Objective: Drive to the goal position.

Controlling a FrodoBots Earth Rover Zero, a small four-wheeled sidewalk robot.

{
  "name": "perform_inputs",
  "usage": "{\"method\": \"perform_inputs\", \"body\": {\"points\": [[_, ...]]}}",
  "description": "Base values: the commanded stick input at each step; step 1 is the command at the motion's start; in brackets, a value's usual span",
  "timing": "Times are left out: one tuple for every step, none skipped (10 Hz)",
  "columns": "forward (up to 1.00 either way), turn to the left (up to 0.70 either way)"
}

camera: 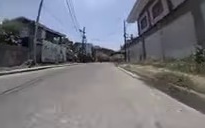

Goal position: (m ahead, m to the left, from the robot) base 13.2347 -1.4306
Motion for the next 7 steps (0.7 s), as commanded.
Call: {"method": "perform_inputs", "body": {"points": [[1.00, 0.02], [1.00, 0.02], [1.00, 0.02], [1.00, 0.02], [1.00, 0.02], [1.00, 0.02], [1.00, 0.02]]}}
